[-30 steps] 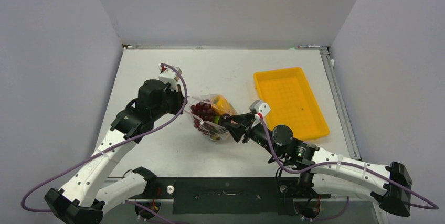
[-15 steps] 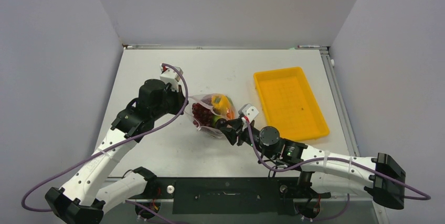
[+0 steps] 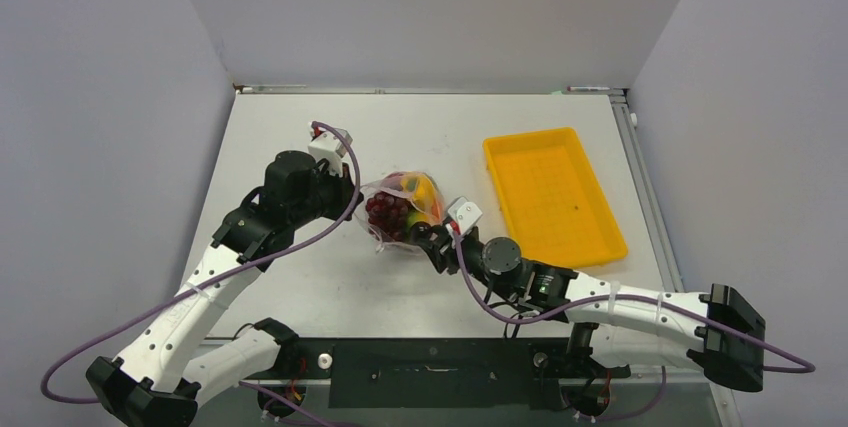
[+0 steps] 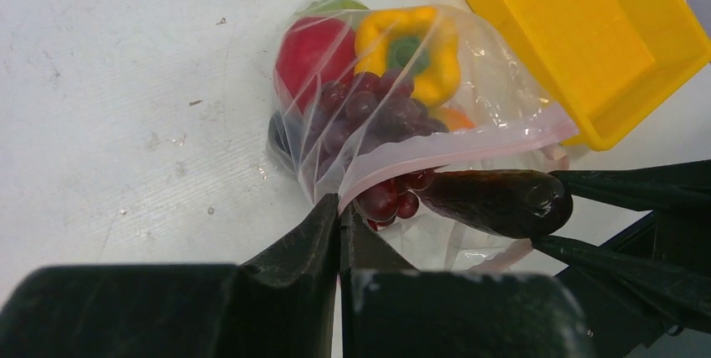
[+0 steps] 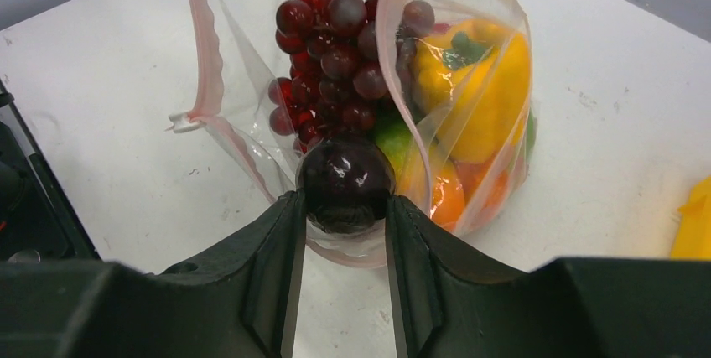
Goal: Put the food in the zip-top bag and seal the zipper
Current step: Adjust the fake vegetable in the zipper food storage bag, then adjust the zipper food storage bag at the center of the board.
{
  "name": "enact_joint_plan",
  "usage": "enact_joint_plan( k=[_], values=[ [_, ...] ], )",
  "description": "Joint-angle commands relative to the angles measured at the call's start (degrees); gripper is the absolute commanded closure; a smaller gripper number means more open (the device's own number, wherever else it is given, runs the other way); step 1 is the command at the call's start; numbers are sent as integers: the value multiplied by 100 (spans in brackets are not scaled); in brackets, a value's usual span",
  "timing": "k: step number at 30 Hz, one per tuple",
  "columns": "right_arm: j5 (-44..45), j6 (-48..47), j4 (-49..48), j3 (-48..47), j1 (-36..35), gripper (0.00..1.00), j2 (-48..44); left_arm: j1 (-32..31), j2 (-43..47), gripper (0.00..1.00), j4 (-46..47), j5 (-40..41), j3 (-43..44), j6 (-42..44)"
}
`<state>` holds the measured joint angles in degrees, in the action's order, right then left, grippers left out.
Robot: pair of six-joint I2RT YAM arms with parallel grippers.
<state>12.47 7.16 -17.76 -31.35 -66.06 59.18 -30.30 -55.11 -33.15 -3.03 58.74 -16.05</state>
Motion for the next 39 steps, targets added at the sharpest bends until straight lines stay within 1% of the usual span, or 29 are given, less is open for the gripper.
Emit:
enact_joint_plan(
  k=[1, 3, 9, 13, 18, 23, 26, 30, 33, 35, 37, 38, 39],
  values=[
    [197, -266, 310, -614, -12, 58, -80, 25, 2, 100, 363, -111, 105, 41],
    [177, -292, 446, -853, -12, 48, -89, 25, -7, 100, 363, -147, 115, 50],
    [187, -312, 882, -1497, -12, 35, -66, 25, -32, 100, 338, -172, 134, 67],
    [487, -194, 1348, -2012, -12, 33, 197, 25, -35, 100, 326, -172, 146, 76],
    [866, 9, 2088, -2512, -12, 36, 658, 25, -74, 100, 306, -200, 172, 76],
    [1040, 143, 2446, -2635, -10, 43, 927, 25, -76, 100, 297, -207, 173, 84],
    [1241, 245, 2622, -2681, -12, 46, 1058, 25, -91, 100, 295, -216, 181, 85],
    [1524, 415, 2816, -2692, -12, 53, 1120, 25, -110, 100, 290, -216, 173, 85],
    [1752, 533, 2934, -2678, -10, 61, 1102, 25, -112, 100, 282, -198, 170, 76],
    [1787, 561, 2972, -2674, -7, 70, 1079, 25, -114, 100, 273, -192, 179, 72],
    [1792, 580, 2983, -2706, -12, 87, 1043, 20, -119, 100, 263, -206, 202, 51],
    [1788, 584, 3000, -2754, -4, 93, 1026, 16, -122, 100, 239, -221, 230, 42],
    [1775, 585, 3019, -2824, -9, 94, 1001, 16, -129, 100, 199, -225, 271, 36]
  ],
)
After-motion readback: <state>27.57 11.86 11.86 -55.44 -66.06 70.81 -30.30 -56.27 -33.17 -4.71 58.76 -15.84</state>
